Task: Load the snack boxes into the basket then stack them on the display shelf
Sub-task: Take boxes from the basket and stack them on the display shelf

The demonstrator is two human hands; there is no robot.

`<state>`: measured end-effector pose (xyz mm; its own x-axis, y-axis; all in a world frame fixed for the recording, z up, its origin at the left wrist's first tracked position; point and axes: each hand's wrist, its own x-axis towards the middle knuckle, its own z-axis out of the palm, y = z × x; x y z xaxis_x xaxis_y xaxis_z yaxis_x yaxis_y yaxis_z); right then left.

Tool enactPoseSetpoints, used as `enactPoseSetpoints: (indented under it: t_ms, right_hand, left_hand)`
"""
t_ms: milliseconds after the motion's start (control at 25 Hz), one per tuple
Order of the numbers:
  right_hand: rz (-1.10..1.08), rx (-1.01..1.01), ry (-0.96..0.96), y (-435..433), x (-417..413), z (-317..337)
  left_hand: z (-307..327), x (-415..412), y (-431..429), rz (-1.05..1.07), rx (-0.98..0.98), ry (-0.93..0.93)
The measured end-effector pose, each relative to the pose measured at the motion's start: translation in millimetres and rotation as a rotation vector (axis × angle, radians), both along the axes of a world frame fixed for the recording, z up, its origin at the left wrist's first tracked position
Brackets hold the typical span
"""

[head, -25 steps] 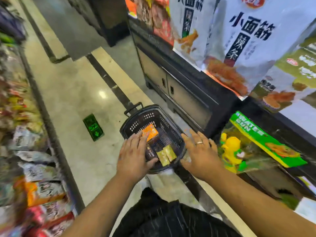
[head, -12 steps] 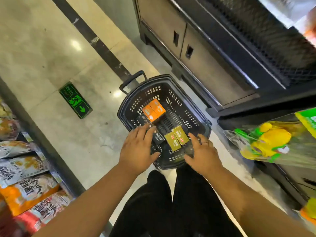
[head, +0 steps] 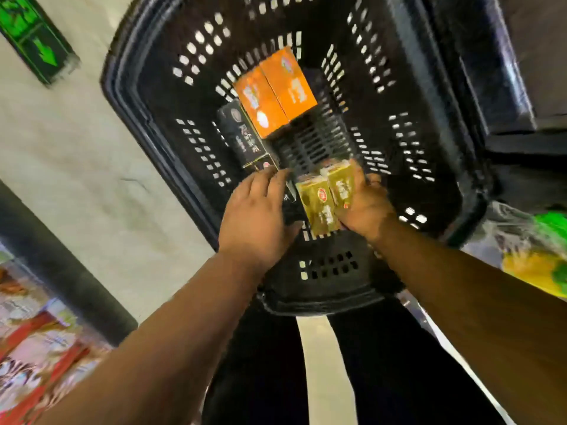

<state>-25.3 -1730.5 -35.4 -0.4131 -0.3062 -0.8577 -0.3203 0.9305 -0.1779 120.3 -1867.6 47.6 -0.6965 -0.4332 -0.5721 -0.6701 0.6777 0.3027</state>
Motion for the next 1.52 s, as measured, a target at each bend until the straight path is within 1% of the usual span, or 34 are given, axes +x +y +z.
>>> enactPoseSetpoints:
  t_ms: [80,160,240,360,440,560,600,720,800,880,960,1000,1080,1120,1160,1240,1320,1360,1400,1440,1480,1520]
  right_hand:
    - [-0.008,0.073,-0.016,-2.9,-3.5,-45.0]
    - [-0.017,0.075,-0.023,-3.5,-3.2,-71.8]
    - [-0.026,0.032,-0.043,-0.7,-2.6,-84.4]
    - [-0.044,0.001,-0.05,0.7,-3.1,-86.2]
    - [-0.088,-0.028,-0.038,1.7,-6.1,-81.4]
    - [-0.27,-0.107,-0.016,2.8,-10.2,-58.3]
    - [-0.296,-0.155,0.023,4.1,-11.0,-46.5]
    - [-0.237,-0.279,0.169,8.0,-14.1,3.3]
    - [-0.215,-0.329,0.17,7.5,-20.1,38.2]
    - [-0.303,-0.376,0.02,4.8,-29.1,68.0]
    - [-0.471,-0.426,-0.217,0.8,-38.5,89.7]
    - [-0.537,-0.446,-0.335,-1.2,-41.0,96.4]
    - [-0.642,-0.467,-0.511,-5.7,-41.7,101.8]
    - [-0.699,-0.472,-0.579,-9.2,-39.8,101.2]
    - [-0.768,-0.476,-0.639,-13.1,-36.6,100.1]
    - [-0.954,-0.475,-0.694,-20.8,-29.1,92.0]
    - [-1.263,-0.438,-0.708,-23.0,-22.6,74.9]
    - [-1.41,-0.403,-0.696,-22.5,-18.7,62.9]
    - [-1.477,-0.344,-0.642,-20.8,-12.9,48.4]
    - [-1.447,-0.249,-0.547,-20.3,-4.1,35.1]
    - [-1.297,-0.134,-0.432,-18.4,7.6,21.5]
    - [-1.048,-0.033,-0.316,-16.9,19.9,9.0]
  left_hand:
    - [-29.6,3.7,8.4,0.038,0.009,-0.012]
    - [-46.9,5.1,15.5,0.06,0.001,-0.008]
    - [-56.3,2.9,19.8,0.096,0.019,0.015]
    - [-64.1,2.1,17.8,0.111,0.055,-0.025]
    - [-63.6,0.7,16.3,0.104,0.069,-0.035]
    - [-53.7,-7.0,12.2,0.13,0.113,-0.048]
    - [-49.3,-10.0,10.0,0.144,0.141,-0.066]
    - [-34.2,-19.6,-0.1,0.081,0.194,-0.113]
    - [-22.8,-25.2,-8.5,0.028,0.232,-0.116]
    - [-11.7,-28.1,-16.6,0.018,0.281,-0.104]
    - [-3.0,-29.5,-25.7,0.052,0.392,-0.1]
    - [1.5,-29.3,-30.5,0.112,0.501,-0.098]
    - [10.1,-27.7,-38.8,0.321,0.748,-0.087]
    - [12.1,-26.8,-41.6,0.416,0.826,-0.099]
    - [14.0,-26.1,-43.3,0.462,0.844,-0.114]
    - [14.4,-23.5,-44.8,0.465,0.761,-0.103]
    - [12.9,-18.7,-47.5,0.47,0.617,-0.072]
    - [11.3,-16.3,-49.7,0.512,0.577,-0.06]
    - [10.1,-14.3,-52.0,0.556,0.548,-0.044]
    - [7.5,-13.2,-54.5,0.578,0.512,-0.021]
    - [5.2,-13.4,-56.8,0.571,0.456,0.008]
    - [2.3,-13.9,-59.1,0.534,0.374,0.046]
